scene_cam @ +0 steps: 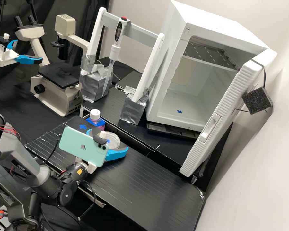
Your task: Move the petri dish to the incubator
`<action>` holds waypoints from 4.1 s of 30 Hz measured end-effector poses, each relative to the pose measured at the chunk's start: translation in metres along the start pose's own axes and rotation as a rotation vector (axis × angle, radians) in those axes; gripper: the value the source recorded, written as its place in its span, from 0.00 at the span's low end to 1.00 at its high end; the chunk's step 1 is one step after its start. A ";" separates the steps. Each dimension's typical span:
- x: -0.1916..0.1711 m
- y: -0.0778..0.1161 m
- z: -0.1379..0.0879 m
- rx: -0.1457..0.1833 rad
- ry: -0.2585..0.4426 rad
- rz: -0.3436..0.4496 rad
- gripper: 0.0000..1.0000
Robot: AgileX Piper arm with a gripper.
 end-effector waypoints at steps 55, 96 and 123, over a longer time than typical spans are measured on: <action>0.022 -0.009 0.005 -0.016 0.003 0.027 0.00; 0.009 0.005 -0.003 0.021 -0.006 0.112 0.00; 0.111 0.091 0.031 0.111 -0.082 0.492 0.00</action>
